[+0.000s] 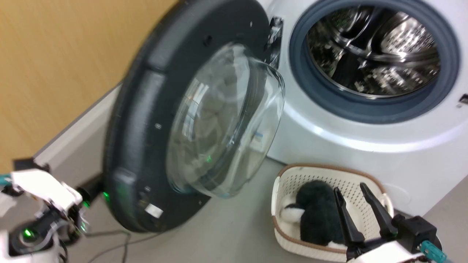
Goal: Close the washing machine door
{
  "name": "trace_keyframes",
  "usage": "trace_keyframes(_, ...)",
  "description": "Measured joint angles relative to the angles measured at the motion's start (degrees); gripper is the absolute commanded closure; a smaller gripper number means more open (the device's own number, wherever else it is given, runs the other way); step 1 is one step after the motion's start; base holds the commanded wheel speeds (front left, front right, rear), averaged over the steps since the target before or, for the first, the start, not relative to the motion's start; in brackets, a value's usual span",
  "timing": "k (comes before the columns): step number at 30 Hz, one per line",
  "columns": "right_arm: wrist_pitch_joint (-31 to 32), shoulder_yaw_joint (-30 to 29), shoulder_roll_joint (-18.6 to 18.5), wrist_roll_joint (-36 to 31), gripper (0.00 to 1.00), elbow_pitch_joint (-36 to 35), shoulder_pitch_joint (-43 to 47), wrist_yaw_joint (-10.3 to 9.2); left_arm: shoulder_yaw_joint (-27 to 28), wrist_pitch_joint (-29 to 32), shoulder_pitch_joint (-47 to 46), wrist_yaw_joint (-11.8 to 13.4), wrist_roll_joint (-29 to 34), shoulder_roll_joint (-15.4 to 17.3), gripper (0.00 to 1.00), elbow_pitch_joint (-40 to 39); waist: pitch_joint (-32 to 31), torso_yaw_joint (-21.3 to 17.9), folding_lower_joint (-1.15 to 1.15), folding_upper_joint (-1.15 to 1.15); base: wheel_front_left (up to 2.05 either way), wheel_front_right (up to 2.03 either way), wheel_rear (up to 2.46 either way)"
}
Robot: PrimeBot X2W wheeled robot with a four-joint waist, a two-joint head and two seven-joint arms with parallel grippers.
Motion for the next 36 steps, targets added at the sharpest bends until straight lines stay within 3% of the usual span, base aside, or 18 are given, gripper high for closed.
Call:
trace_keyframes(10, 0.0, -2.5, 1.9, 0.1, 0.00, 0.8, 2.2, 0.00, -4.5, 4.7, 14.8, 1.6, -4.2, -7.2, 1.00, -15.4, -4.6, -3.9, -0.01, 0.00, 0.00, 0.00, 0.00)
trace_keyframes(14, 0.0, -2.5, 2.1, 0.0, 0.00, 0.7, 2.4, 0.00, -8.8, 3.7, 19.7, 2.3, -5.8, -8.0, 1.00, -19.8, -5.1, -6.6, 0.00, 0.00, 0.00, 0.00, 0.00)
trace_keyframes(21, 0.0, -2.4, 1.7, -0.8, 0.00, 0.3, 2.6, 0.00, -18.3, -6.3, 22.7, 3.0, -11.6, -8.4, 1.00, -20.5, -4.8, -12.6, 0.00, 0.00, 0.00, 0.00, 0.00)
trace_keyframes(28, 0.5, -2.7, 0.6, -1.0, 0.00, -0.8, 2.5, 0.00, -26.6, -15.0, 22.6, 1.3, -14.6, -8.5, 1.00, -18.9, -3.5, -20.1, 0.00, 0.00, 0.00, 0.00, 0.00)
trace_keyframes(36, 0.6, -2.6, 0.6, -1.5, 0.00, -1.8, 1.5, 0.00, -33.0, -25.9, 15.2, 0.0, -16.8, -8.5, 1.00, -15.7, -0.2, -29.7, 0.00, 0.00, 0.00, 0.00, 0.00)
